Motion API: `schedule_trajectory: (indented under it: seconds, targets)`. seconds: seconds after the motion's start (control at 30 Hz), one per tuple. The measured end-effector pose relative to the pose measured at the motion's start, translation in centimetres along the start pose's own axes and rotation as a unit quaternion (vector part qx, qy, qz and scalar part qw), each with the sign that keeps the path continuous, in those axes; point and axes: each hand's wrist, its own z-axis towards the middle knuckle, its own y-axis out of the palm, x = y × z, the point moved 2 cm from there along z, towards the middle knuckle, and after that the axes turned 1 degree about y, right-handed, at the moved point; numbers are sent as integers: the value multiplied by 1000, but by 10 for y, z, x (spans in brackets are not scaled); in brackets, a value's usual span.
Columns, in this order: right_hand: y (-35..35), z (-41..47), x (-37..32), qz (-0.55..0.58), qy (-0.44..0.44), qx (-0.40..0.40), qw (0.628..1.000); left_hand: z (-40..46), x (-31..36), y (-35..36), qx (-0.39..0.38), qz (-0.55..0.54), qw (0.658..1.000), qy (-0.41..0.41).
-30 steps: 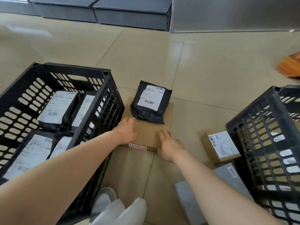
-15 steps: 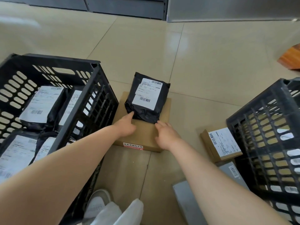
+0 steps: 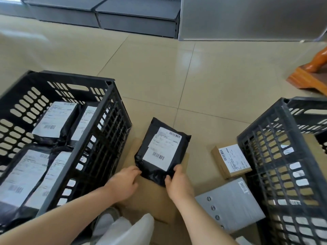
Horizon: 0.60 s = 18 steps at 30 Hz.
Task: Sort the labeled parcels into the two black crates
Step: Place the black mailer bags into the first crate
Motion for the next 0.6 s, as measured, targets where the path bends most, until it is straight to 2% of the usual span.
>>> schedule_trajectory:
  seconds: [0.07,0.13,0.23,0.37,0.5,0.6]
  targets:
    - [6,-12,13,121,85,23,989,-14,2,11,1,-26,1000,5]
    - [14,-18,25,200,132,28,970,-20,2,18,-19,-56,998,12]
    - [14,-21,30,206,126,3,970,-21,0,15,-55,-75,996,13]
    - [6,-23,25,259,128,-22,957,-16,2,-2,-85,-120,989,-32]
    - [-14,-27,10,359,129,-59,922,-12,9,-24,-39,-196,975,-101]
    - [-32,-21,-2,429,124,-69,892,-12,16,-37,-3,-289,941,-174]
